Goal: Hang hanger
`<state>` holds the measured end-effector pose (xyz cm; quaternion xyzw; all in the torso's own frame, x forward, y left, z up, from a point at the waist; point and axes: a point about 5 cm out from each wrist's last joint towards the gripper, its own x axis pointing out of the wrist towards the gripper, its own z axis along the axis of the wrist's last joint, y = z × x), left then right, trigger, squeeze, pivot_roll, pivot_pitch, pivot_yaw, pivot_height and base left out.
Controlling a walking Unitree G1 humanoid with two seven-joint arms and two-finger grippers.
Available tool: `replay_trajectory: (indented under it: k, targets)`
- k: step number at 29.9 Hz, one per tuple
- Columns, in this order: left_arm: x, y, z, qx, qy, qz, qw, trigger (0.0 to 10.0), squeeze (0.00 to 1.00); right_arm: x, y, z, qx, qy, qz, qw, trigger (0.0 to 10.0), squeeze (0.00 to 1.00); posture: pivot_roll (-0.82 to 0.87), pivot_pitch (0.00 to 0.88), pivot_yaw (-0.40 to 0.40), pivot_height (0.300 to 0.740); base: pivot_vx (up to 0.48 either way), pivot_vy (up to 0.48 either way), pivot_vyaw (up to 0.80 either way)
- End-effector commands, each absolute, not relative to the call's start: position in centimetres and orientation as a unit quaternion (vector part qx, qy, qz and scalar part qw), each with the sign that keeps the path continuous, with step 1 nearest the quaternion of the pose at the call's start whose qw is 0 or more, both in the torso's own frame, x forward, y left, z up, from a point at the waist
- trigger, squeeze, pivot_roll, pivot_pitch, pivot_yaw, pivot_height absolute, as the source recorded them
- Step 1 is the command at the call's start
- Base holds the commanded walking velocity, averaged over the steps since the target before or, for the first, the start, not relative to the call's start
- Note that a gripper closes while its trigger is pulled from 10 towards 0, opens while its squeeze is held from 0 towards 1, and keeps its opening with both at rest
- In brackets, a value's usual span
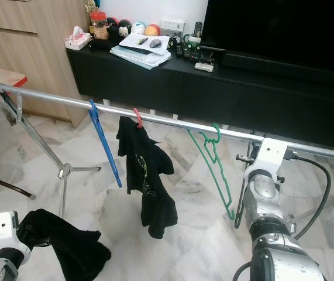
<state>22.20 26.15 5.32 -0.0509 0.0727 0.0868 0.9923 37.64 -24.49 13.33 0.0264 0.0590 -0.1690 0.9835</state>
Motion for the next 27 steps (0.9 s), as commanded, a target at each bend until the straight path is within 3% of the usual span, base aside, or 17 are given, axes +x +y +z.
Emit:
replay_trajectory:
  k: [1, 2, 3, 4, 20, 27]
  targets:
    - [22.2, 26.1, 5.8, -0.049, 0.065, 0.085, 0.993, 10.0, 0.0, 37.0, -24.7, 12.0, 0.044, 0.077, -0.179, 0.98, 10.0, 0.4, 0.01, 0.146, -0.033, 0.74, 0.0, 0.0, 0.0]
    - [22.2, 26.1, 5.8, -0.049, 0.065, 0.085, 0.993, 10.0, 0.0, 37.0, -24.7, 12.0, 0.046, 0.075, -0.179, 0.98, 10.0, 0.4, 0.01, 0.146, -0.033, 0.74, 0.0, 0.0, 0.0]
    - [22.2, 26.1, 5.8, -0.049, 0.065, 0.085, 0.993, 10.0, 0.0, 37.0, -24.7, 12.1, 0.047, 0.072, -0.18, 0.98, 10.0, 0.95, 0.01, 0.146, -0.032, 0.74, 0.0, 0.0, 0.0]
    - [22.2, 26.0, 5.8, -0.049, 0.065, 0.085, 0.993, 10.0, 0.0, 37.0, -24.7, 12.2, 0.047, 0.068, -0.181, 0.98, 10.0, 1.0, 0.01, 0.146, -0.032, 0.74, 0.0, 0.0, 0.0]
    - [22.2, 26.0, 5.7, -0.05, 0.066, 0.084, 0.993, 10.0, 0.0, 36.8, -24.5, 12.0, 0.05, 0.059, -0.184, 0.98, 10.0, 1.0, 0.01, 0.147, -0.032, 0.74, 0.0, 0.0, 0.0]
    - [22.1, 25.9, 5.6, -0.05, 0.067, 0.085, 0.993, 10.0, 0.0, 36.8, -24.5, 13.0, 0.055, 0.004, -0.186, 0.981, 10.0, 1.0, 0.01, 0.148, -0.033, 0.74, 0.0, 0.0, 0.0]
